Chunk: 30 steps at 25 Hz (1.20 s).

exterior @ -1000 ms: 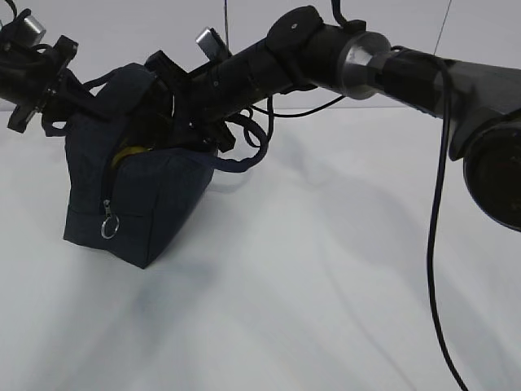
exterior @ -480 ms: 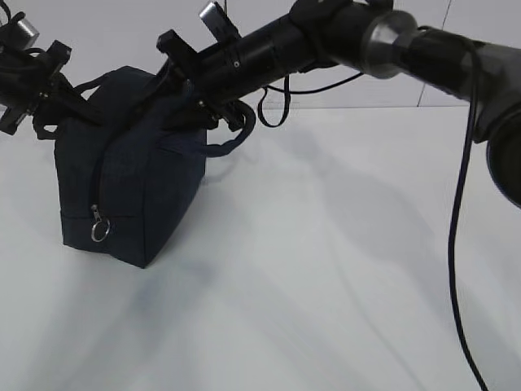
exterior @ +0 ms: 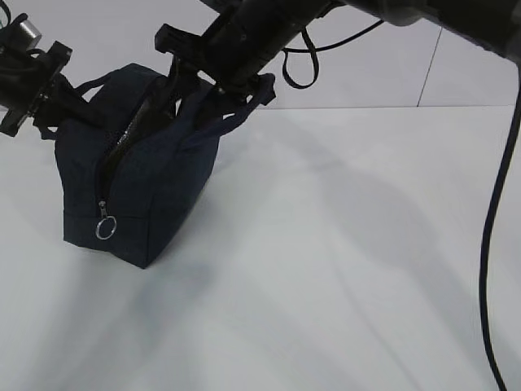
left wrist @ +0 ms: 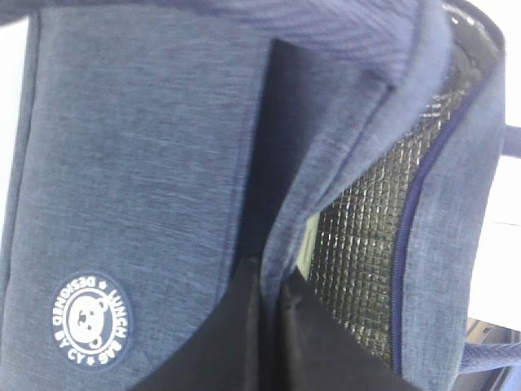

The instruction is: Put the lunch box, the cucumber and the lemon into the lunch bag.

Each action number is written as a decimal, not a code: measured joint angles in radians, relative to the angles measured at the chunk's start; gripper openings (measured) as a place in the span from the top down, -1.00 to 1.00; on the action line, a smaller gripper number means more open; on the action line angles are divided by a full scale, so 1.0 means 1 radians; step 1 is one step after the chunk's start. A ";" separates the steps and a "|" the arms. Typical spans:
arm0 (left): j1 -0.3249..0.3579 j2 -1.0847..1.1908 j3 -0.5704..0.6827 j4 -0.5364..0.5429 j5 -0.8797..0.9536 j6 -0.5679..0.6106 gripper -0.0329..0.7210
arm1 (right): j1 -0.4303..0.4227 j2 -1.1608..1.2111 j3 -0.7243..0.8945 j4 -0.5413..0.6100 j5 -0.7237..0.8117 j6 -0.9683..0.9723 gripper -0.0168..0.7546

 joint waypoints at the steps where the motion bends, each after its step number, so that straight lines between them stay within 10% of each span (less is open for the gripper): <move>1: 0.000 0.000 0.000 0.000 0.000 0.000 0.94 | 0.002 -0.005 0.000 -0.003 -0.006 0.002 -0.10; 11: 0.000 0.000 0.000 0.004 0.000 0.000 0.94 | 0.005 -0.011 0.000 0.255 -0.207 -0.148 -0.10; 20: 0.000 0.000 0.000 0.005 -0.002 0.002 0.94 | 0.005 0.003 0.000 0.729 -0.325 -0.529 -0.10; 30: 0.000 0.000 0.000 0.028 0.006 0.002 0.94 | 0.005 0.005 0.000 0.641 -0.219 -0.543 -0.10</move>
